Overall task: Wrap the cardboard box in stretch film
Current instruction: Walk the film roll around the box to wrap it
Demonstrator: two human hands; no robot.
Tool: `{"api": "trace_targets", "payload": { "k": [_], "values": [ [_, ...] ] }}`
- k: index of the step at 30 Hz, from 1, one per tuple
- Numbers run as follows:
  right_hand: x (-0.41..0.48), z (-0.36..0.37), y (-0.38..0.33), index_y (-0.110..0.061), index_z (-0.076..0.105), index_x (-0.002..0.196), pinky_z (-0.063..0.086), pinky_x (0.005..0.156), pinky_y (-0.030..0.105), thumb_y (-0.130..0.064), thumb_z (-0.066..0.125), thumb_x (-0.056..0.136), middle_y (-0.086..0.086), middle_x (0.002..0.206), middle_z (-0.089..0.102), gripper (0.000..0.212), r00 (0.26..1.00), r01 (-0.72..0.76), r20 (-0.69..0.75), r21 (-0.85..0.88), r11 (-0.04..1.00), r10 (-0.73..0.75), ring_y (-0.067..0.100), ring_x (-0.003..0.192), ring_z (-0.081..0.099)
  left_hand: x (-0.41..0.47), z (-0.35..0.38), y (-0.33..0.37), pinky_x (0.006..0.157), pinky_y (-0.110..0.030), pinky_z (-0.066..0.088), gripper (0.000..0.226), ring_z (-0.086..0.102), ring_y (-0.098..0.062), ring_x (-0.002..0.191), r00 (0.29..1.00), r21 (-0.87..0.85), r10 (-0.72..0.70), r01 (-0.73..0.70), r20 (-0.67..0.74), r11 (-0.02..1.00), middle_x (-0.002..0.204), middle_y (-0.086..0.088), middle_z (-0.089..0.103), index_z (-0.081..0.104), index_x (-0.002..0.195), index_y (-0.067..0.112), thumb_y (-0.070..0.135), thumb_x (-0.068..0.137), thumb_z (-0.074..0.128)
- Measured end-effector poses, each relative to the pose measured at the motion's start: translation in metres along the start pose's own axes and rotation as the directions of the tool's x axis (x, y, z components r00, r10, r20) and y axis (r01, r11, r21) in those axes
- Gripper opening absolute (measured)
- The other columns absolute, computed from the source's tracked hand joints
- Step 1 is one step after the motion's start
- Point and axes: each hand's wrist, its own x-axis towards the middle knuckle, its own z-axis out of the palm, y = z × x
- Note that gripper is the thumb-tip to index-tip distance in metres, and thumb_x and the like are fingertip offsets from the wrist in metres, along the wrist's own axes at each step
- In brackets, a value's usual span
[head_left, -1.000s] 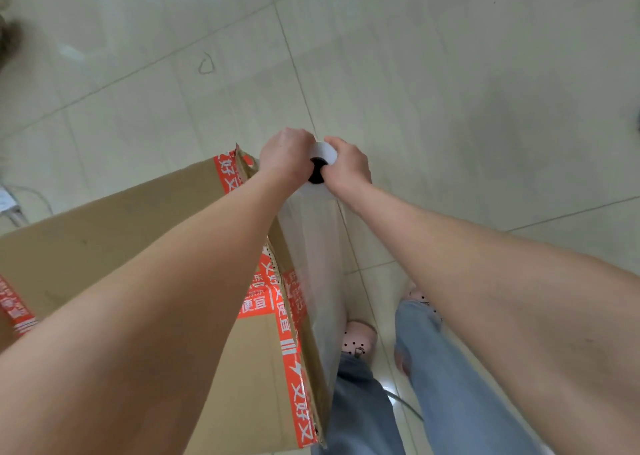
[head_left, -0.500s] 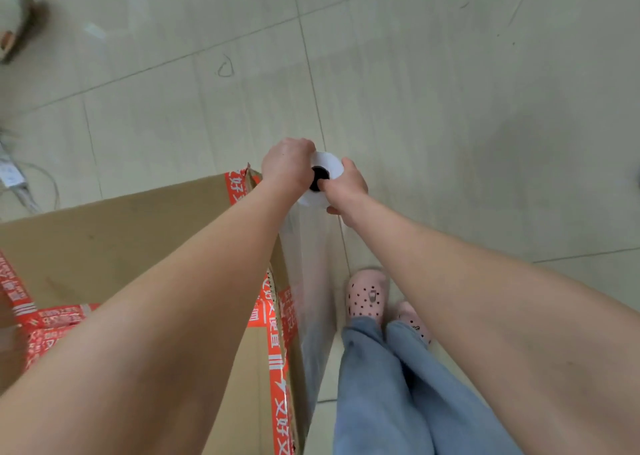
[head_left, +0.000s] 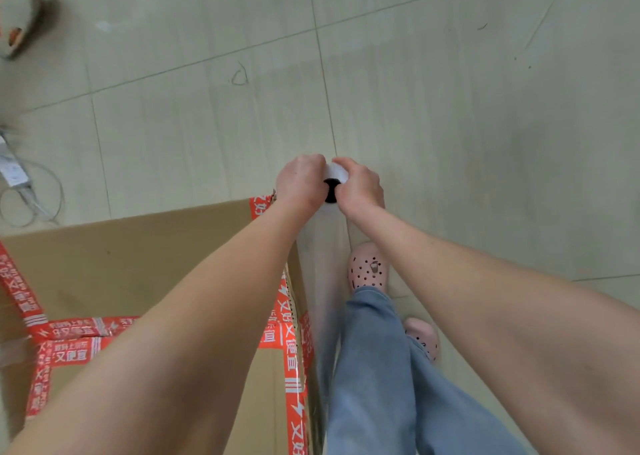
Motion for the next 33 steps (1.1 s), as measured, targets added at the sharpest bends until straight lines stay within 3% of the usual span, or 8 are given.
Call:
{"api": "trace_targets", "payload": {
  "k": [5, 8, 12, 15, 18, 22, 28, 33],
  "values": [
    [0.015, 0.002, -0.023, -0.033, 0.053, 0.132, 0.043, 0.094, 0.035, -0.011, 0.044, 0.089, 0.003, 0.136, 0.054, 0.049, 0.983, 0.184, 0.017, -0.182, 0.966, -0.184, 0.030, 0.120, 0.052, 0.015, -0.013, -0.015, 0.065, -0.030, 0.037, 0.022, 0.060, -0.032, 0.099, 0.993, -0.022, -0.116, 0.116, 0.008, 0.993, 0.106, -0.016, 0.063, 0.059, 0.101, 0.004, 0.019, 0.085, 0.059],
    [0.015, 0.013, -0.025, -0.025, 0.043, 0.140, 0.041, 0.099, 0.034, -0.016, 0.055, 0.088, 0.005, 0.138, 0.052, 0.054, 0.997, 0.074, 0.020, -0.120, 0.990, -0.072, 0.027, 0.125, 0.048, 0.023, -0.019, -0.031, 0.072, -0.032, 0.044, 0.028, 0.058, -0.031, 0.104, 0.990, -0.007, -0.121, 0.122, 0.067, 0.993, 0.112, -0.015, 0.061, 0.059, 0.108, 0.005, 0.019, 0.084, 0.062],
    [0.014, 0.023, -0.029, -0.024, 0.038, 0.143, 0.047, 0.098, 0.040, -0.013, 0.056, 0.085, 0.005, 0.137, 0.050, 0.061, 0.975, -0.147, 0.180, 0.070, 0.987, 0.132, 0.027, 0.122, 0.050, 0.029, -0.017, -0.043, 0.091, -0.034, 0.048, 0.046, 0.054, -0.025, 0.117, 0.992, -0.110, -0.025, 0.038, 0.124, 0.993, 0.126, -0.007, 0.059, 0.054, 0.129, 0.019, 0.020, 0.084, 0.060],
    [0.020, 0.020, -0.032, -0.027, 0.044, 0.139, 0.049, 0.095, 0.040, -0.007, 0.048, 0.086, 0.004, 0.132, 0.054, 0.057, 0.983, -0.123, 0.142, 0.061, 0.990, 0.114, 0.027, 0.119, 0.053, 0.034, -0.014, -0.046, 0.093, -0.034, 0.048, 0.049, 0.055, -0.024, 0.116, 0.990, -0.202, 0.012, 0.017, 0.142, 0.979, 0.126, -0.005, 0.060, 0.055, 0.131, 0.021, 0.018, 0.082, 0.060],
    [0.027, 0.018, -0.040, -0.030, 0.047, 0.136, 0.046, 0.094, 0.032, -0.008, 0.049, 0.086, 0.003, 0.133, 0.055, 0.055, 0.995, -0.018, 0.098, -0.088, 0.996, 0.027, 0.027, 0.119, 0.052, 0.040, -0.016, -0.052, 0.083, -0.035, 0.051, 0.036, 0.059, -0.027, 0.100, 0.990, -0.236, 0.009, 0.024, 0.139, 0.971, 0.107, -0.011, 0.066, 0.064, 0.115, 0.010, 0.014, 0.079, 0.059],
    [0.038, 0.020, -0.062, -0.033, 0.054, 0.128, 0.043, 0.077, 0.031, -0.009, 0.051, 0.084, 0.004, 0.127, 0.058, 0.050, 0.991, 0.105, 0.109, -0.225, 0.969, -0.082, 0.029, 0.111, 0.056, 0.044, -0.024, -0.066, 0.060, -0.036, 0.046, 0.017, 0.050, -0.026, 0.068, 0.989, -0.302, -0.064, 0.102, 0.132, 0.948, 0.073, -0.013, 0.057, 0.063, 0.079, 0.000, 0.016, 0.074, 0.063],
    [0.046, 0.026, -0.085, -0.035, 0.057, 0.126, 0.041, 0.075, 0.031, -0.009, 0.049, 0.085, 0.002, 0.124, 0.061, 0.049, 0.964, 0.264, 0.142, -0.363, 0.893, -0.227, 0.027, 0.111, 0.057, 0.045, -0.027, -0.076, 0.061, -0.034, 0.049, 0.031, 0.061, -0.026, 0.067, 0.974, -0.392, -0.182, 0.222, 0.138, 0.893, 0.072, -0.014, 0.064, 0.067, 0.080, -0.004, 0.026, 0.074, 0.066],
    [0.057, 0.023, -0.088, -0.028, 0.045, 0.138, 0.044, 0.095, 0.034, -0.011, 0.044, 0.090, 0.004, 0.136, 0.052, 0.051, 0.993, 0.063, 0.109, -0.197, 0.978, -0.042, 0.027, 0.119, 0.052, 0.054, -0.033, -0.078, 0.065, -0.034, 0.052, 0.026, 0.067, -0.027, 0.074, 0.964, -0.465, -0.217, 0.264, 0.152, 0.845, 0.076, -0.012, 0.064, 0.065, 0.081, 0.000, 0.025, 0.075, 0.068]
  ]
}}
